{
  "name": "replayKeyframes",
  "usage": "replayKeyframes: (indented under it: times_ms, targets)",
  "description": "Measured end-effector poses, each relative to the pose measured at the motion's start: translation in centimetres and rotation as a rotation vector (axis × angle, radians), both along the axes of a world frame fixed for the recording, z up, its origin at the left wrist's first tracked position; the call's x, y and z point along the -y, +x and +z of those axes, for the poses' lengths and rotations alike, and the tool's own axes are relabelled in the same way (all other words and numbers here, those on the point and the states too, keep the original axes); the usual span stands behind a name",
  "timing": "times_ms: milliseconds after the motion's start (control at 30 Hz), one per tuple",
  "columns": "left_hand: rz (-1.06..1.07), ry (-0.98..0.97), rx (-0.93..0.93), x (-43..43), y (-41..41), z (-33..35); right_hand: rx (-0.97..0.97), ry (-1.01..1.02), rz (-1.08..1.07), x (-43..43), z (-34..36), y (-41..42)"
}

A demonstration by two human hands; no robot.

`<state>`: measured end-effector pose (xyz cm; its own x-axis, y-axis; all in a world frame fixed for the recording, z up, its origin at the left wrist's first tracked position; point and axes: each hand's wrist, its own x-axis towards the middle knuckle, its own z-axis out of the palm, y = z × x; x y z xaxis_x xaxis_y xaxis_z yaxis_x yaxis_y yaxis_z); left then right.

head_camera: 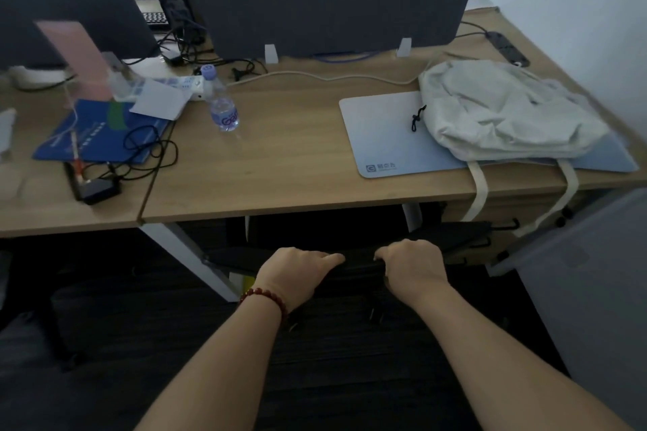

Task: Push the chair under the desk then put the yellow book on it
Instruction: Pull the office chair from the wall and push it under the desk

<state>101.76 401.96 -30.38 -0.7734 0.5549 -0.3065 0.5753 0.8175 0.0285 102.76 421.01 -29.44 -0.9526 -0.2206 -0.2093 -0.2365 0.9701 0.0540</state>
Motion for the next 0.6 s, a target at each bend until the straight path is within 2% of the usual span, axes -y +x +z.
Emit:
replayKeyframes:
  times_ms: [267, 600]
  targets:
    - [0.006, -0.019, 0.011, 0.7, -1.3, -0.5, 0.008, -0.012, -0.003, 0.6, -0.2, -1.4]
    - [0.058, 0.105, -0.033, 0.2, 0.0, -1.1, -0.045, -0.138, 0.051, -1.1, -0.8, -0.9]
